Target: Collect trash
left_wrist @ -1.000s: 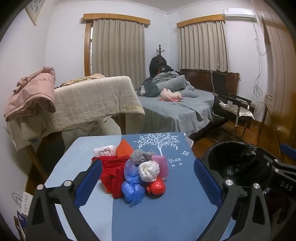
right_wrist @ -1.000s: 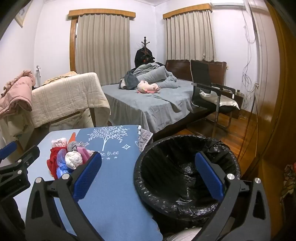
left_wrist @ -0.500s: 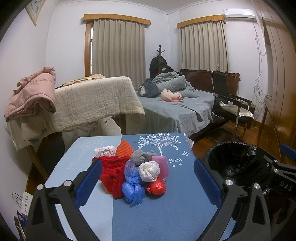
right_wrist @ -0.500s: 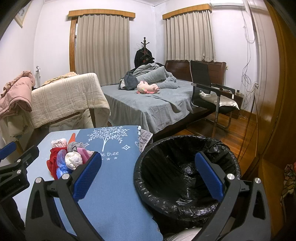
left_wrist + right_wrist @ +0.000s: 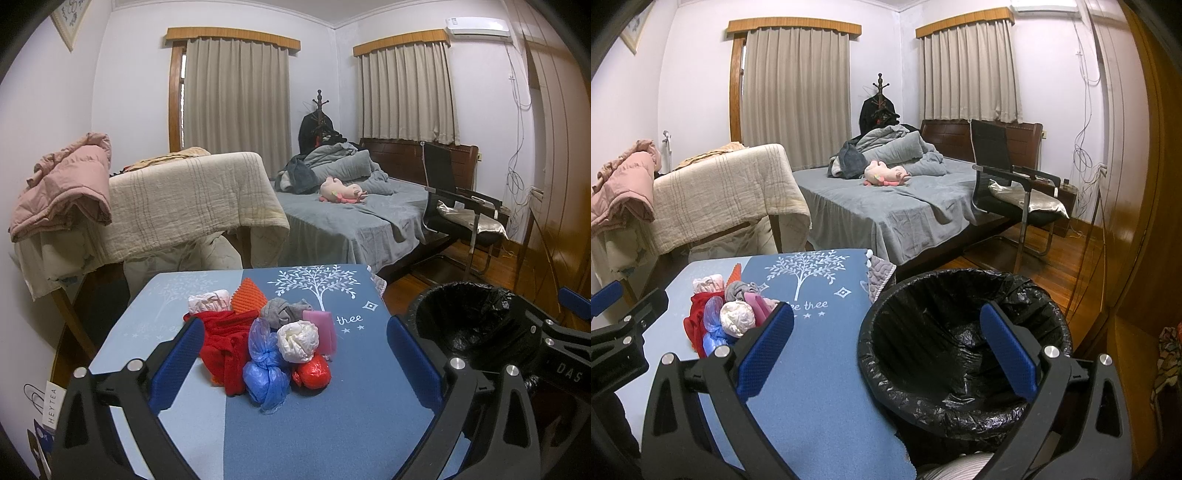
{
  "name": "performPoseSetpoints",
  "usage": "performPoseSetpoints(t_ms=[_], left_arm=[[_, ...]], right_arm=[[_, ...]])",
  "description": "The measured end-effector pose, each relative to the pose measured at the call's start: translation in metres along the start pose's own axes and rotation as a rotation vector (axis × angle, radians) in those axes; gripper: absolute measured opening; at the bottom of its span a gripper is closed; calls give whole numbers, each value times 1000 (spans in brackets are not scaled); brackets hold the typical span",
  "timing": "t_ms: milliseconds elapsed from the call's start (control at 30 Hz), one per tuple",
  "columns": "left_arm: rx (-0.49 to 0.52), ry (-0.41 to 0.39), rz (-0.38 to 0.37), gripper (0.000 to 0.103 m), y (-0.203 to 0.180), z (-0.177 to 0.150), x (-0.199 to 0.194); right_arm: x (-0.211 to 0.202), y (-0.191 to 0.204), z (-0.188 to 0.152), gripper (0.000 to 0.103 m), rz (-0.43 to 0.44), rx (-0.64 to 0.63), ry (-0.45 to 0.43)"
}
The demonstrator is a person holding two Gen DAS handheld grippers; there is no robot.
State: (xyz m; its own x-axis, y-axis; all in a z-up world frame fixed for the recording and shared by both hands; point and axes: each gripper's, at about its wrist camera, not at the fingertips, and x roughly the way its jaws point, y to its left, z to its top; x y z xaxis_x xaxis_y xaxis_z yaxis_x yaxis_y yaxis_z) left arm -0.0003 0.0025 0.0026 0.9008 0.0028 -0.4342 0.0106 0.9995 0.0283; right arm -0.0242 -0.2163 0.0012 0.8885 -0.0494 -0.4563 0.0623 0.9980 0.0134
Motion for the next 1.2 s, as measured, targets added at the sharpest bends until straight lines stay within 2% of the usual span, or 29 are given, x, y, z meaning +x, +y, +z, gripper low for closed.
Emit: performPoseSetpoints(t_ms=[1200], left_arm=[[-2,0,0,97,0,0,0]], right_arm=[[2,2,1,98,1,-1,-1]])
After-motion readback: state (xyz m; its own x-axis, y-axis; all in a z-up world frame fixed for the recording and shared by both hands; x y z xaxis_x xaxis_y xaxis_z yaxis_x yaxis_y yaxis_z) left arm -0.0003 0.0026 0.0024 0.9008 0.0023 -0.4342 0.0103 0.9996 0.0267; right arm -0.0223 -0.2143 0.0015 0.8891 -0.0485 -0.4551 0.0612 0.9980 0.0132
